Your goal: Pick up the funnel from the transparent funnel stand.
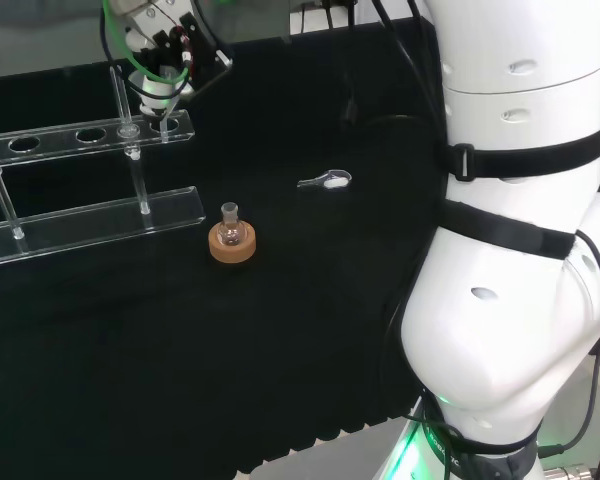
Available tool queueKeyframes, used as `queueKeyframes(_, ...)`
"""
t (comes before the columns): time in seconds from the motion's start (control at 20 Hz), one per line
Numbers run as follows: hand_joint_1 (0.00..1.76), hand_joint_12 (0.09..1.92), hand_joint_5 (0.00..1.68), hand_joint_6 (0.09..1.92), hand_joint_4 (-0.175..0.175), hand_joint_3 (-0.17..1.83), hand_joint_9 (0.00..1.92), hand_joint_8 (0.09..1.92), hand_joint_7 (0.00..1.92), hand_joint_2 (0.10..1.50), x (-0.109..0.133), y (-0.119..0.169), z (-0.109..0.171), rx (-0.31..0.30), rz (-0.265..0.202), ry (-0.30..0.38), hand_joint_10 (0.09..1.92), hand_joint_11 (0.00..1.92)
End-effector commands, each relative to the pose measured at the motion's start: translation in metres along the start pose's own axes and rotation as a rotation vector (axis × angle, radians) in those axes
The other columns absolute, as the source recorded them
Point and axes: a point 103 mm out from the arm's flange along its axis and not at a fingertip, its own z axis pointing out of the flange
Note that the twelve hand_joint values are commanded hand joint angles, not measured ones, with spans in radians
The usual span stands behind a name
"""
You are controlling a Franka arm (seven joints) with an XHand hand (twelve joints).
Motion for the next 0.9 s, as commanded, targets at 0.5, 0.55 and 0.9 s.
queueKeyframes(0.5,0.96,1.20,0.77,0.74,-0.020,0.68,1.12,0.71,0.70,0.72,-0.030,-0.059,-0.053,-0.024,0.097,-0.072,0.51,0.66)
queueKeyframes(0.55,0.97,1.20,0.77,0.74,-0.020,0.68,1.12,0.71,0.70,0.72,-0.031,-0.063,-0.053,-0.023,0.102,-0.072,0.51,0.66)
queueKeyframes(0.9,0.97,1.20,0.77,0.75,-0.021,0.68,1.13,0.71,0.70,0.72,-0.033,-0.091,-0.050,-0.017,0.132,-0.072,0.51,0.66)
